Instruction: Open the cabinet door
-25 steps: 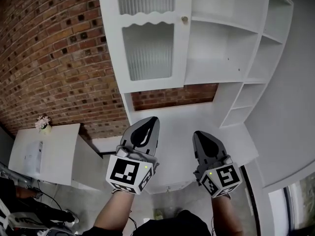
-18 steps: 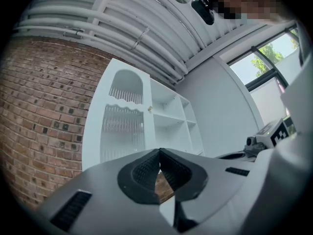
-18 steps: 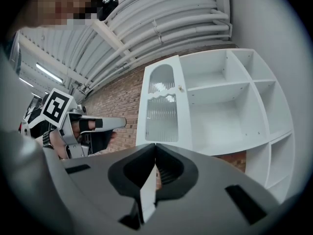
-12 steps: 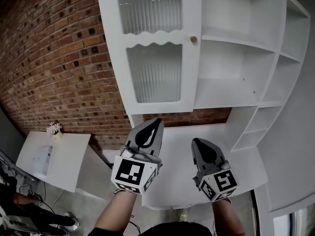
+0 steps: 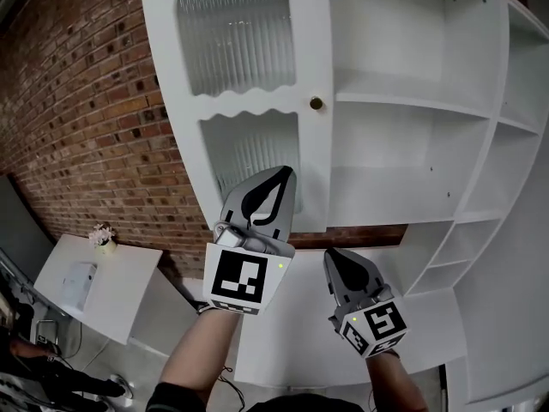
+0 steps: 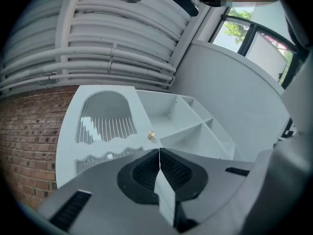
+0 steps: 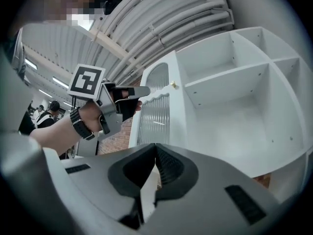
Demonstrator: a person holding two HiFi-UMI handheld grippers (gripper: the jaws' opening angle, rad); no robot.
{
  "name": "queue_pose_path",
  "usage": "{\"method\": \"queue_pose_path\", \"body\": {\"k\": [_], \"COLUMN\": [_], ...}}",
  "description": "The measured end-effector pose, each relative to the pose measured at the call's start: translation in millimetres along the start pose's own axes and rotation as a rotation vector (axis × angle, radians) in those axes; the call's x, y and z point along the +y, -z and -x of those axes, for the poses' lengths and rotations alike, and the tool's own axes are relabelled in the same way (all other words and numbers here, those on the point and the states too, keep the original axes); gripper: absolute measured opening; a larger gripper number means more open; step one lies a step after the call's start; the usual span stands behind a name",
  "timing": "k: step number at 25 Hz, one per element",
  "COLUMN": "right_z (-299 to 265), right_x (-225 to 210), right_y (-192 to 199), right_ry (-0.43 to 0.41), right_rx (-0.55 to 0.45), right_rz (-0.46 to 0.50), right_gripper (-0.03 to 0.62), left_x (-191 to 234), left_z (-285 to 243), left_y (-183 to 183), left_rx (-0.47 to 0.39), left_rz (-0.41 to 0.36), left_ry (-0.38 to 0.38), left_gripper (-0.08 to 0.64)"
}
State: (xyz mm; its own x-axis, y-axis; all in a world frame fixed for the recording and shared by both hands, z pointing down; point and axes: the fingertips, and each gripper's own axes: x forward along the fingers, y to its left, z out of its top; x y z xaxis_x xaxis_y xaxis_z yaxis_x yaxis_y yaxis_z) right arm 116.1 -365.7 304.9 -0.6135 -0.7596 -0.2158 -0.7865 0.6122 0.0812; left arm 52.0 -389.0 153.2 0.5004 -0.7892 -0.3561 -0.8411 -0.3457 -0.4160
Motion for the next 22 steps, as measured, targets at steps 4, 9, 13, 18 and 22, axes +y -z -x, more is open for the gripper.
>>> {"method": "queue_pose_path", "body": {"k": [4, 9, 13, 18, 22], "right_z": [-6.5, -12.3, -18.6, -26.7, -33.1], "right_x": [-13.4, -28.5, -35.3, -37.7, -43.7], "right_y": [-2.5, -3.8, -7.0, -4.2, -2.5], "right_ry": [-0.036, -0.073, -0.105, -0.133, -0.141], "right_rx": [-0.024, -0.049, -0.066, -0.068, -0.072], "right_rz": [-0.008, -0.02, -0.032, -0.04, -0.045], "right_gripper": [0.005, 0.005, 0.005, 0.005, 0.005], "left_x": [0.4, 5.6, 10.4, 9.9, 13.0], "left_z": [-30.7, -61.7, -80.9, -97.0, -108.9], "left_y": [-14.5, -25.1, -29.2, -32.4, -33.5], "left_rx": [-0.005, -0.027, -0.022, -0.02, -0.024], "left_rz": [-0.084, -0.157, -0.198, -0.249, -0.278], "left_ry": [-0.024, -0.069, -0.095, -0.103, -0.118], "left_gripper": [0.008, 0.009, 0.054, 0.083, 0.101]}}
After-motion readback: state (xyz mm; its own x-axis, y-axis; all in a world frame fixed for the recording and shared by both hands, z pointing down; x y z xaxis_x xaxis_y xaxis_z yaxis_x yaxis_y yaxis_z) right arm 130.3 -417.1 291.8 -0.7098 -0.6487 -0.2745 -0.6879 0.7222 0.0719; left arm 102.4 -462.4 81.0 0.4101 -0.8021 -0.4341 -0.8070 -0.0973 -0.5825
